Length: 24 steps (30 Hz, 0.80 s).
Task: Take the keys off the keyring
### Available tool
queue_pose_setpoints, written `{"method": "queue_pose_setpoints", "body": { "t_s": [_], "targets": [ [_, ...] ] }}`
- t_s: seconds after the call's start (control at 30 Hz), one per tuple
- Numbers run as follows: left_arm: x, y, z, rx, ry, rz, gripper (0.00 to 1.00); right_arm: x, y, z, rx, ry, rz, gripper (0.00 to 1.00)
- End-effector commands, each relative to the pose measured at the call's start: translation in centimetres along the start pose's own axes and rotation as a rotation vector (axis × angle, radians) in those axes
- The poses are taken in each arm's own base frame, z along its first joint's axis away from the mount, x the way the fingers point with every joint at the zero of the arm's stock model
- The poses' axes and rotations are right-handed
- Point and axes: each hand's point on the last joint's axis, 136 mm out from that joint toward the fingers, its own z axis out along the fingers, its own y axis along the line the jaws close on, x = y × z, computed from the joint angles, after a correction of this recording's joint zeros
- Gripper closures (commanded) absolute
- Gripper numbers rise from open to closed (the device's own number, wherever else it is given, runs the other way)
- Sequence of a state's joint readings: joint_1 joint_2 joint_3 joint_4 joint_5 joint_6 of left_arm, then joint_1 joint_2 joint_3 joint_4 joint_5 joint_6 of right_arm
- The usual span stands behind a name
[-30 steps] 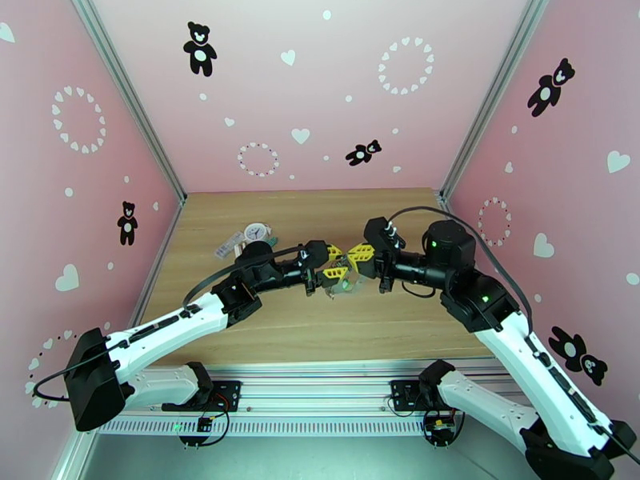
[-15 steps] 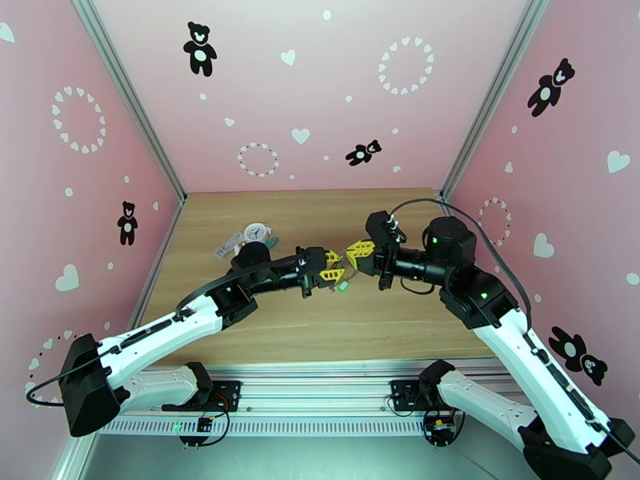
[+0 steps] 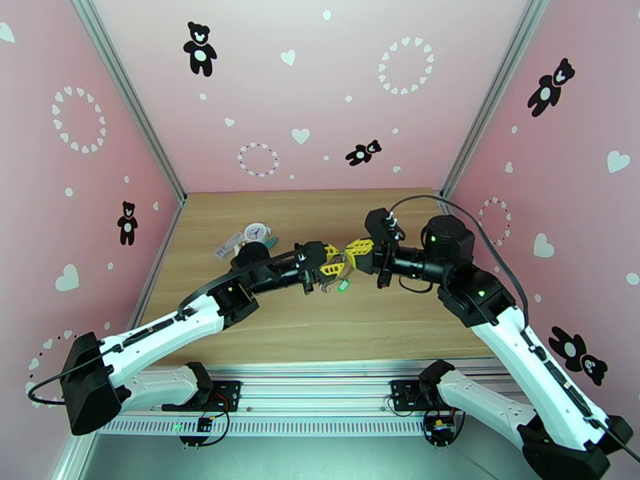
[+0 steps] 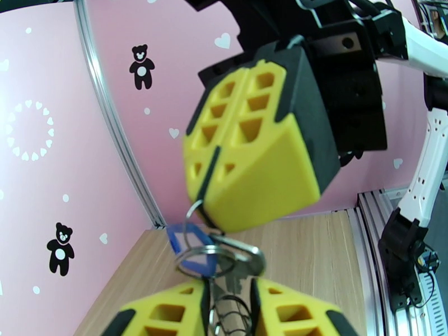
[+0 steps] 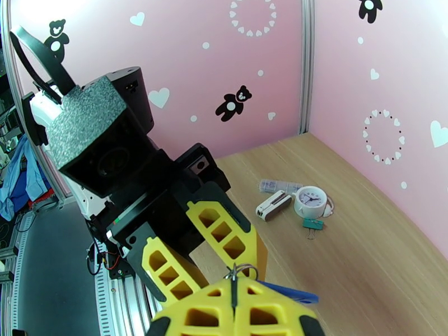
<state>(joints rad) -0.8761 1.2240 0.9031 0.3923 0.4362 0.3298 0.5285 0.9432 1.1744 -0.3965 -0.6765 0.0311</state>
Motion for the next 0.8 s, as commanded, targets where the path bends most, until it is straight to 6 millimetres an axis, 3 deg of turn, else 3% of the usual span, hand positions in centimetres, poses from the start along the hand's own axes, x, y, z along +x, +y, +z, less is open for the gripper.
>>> {"method": "queue_pose_setpoints", "body": {
  "t_s": [0.0,0.2,0.4,0.57,0.77],
  "targets": [
    [-0.5,0.1,0.5,-0.021,-0.034,-0.018,0.69,-1.1,-0.2,-0.3,0.015,-0.039,-0.022,1.0],
    [-0.5,0.3,0.6,-0.04,-0.044,-0.019,0.65,-0.9,-0.2,-0.5,0.025,-0.035,-0.023,1.0],
    [-0.4,0.5,0.4,-0.058,-0.046,-0.007,0.68,-0.8,-0.2,-0.7,0.039,-0.037,-0.027,1.0],
    [0.3,-0.5,0.3,-0.011,-0.018,0.005,0.63,-1.2,-0.1,-0.9,0.039,-0.046,-0.031,1.0],
    [1.6,-0.7,0.2,-0.002,0.05,0.018,0.65,-1.5,0.0,-1.0,0.039,-0.046,-0.037,1.0]
  ]
}}
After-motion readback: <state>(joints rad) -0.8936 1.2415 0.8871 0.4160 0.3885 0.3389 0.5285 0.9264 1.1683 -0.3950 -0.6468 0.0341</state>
